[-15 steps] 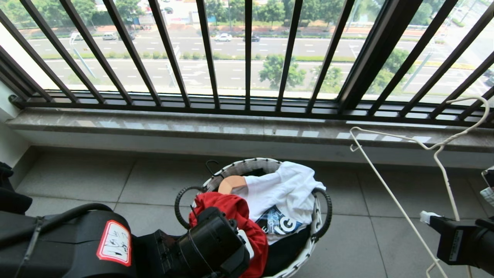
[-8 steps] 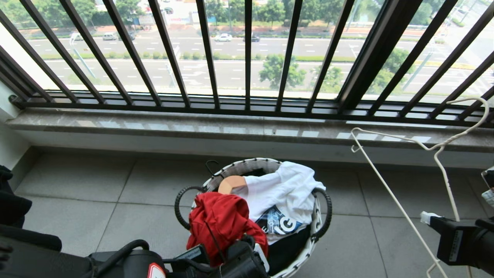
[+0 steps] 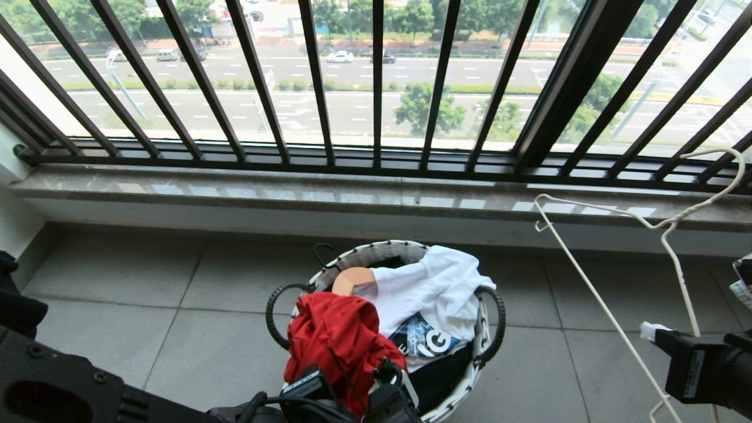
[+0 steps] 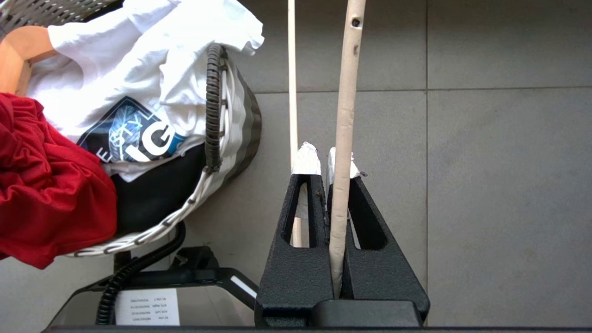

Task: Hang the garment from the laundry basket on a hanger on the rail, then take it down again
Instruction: Pick up clothes from the basket

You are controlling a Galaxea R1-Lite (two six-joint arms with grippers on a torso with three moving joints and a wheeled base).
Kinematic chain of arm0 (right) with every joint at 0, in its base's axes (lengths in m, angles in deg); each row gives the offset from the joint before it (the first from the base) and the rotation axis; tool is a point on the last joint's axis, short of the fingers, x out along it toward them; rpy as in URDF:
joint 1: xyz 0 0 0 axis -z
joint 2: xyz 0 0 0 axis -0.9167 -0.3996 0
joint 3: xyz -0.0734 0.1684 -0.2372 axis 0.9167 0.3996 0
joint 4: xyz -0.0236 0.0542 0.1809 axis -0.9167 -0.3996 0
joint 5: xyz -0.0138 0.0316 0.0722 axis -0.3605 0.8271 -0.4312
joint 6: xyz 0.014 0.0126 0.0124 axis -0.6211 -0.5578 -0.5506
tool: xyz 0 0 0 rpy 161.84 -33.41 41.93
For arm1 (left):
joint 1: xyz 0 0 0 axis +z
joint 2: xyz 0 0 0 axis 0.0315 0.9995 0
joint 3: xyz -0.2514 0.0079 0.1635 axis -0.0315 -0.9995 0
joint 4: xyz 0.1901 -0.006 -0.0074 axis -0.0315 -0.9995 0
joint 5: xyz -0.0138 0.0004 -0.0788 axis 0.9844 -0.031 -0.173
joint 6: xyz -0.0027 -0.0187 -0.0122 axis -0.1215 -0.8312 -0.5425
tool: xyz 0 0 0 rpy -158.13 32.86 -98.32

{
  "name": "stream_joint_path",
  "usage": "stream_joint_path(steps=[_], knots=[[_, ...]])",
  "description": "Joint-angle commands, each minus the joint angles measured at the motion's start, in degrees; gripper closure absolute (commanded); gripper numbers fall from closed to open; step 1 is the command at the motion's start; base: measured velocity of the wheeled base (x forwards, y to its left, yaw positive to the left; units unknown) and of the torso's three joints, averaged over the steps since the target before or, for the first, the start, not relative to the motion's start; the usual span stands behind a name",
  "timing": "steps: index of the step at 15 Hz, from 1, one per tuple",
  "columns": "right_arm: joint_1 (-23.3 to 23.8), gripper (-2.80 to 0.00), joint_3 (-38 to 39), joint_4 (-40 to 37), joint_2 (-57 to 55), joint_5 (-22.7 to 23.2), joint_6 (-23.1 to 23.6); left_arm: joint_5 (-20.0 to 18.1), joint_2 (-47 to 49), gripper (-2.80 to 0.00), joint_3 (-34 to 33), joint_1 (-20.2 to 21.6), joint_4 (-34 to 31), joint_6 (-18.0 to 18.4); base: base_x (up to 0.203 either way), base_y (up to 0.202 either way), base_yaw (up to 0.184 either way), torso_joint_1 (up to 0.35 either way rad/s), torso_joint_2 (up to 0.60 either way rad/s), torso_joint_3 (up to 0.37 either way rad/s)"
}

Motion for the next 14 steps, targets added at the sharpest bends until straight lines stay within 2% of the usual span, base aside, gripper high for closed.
stream_joint_path(steps=[1, 7, 12, 14], knots=[[-0.01, 0.0, 0.0, 0.02, -0.01, -0.16, -0.14, 0.35, 1.36, -2.8, -0.01, 0.15, 0.16, 0.05, 0.0, 0.0, 0.0, 0.0, 0.0, 0.0], [0.05, 0.0, 0.0, 0.02, -0.01, -0.18, -0.06, 2.62, 1.79, -2.8, 0.27, 4.71, 0.19, 0.84, 0.0, 0.0, 0.0, 0.0, 0.0, 0.0], [0.06, 0.0, -0.09, 0.02, -0.01, -0.16, -0.05, 2.64, 4.15, -2.8, 0.95, 7.33, 7.26, 2.34, 0.0, 0.0, 0.0, 0.0, 0.0, 0.0], [0.06, 0.0, -0.09, 0.02, -0.01, -0.25, -0.05, 2.64, 3.64, -2.8, 1.41, 8.34, 7.63, 2.51, 0.0, 0.0, 0.0, 0.0, 0.0, 0.0]])
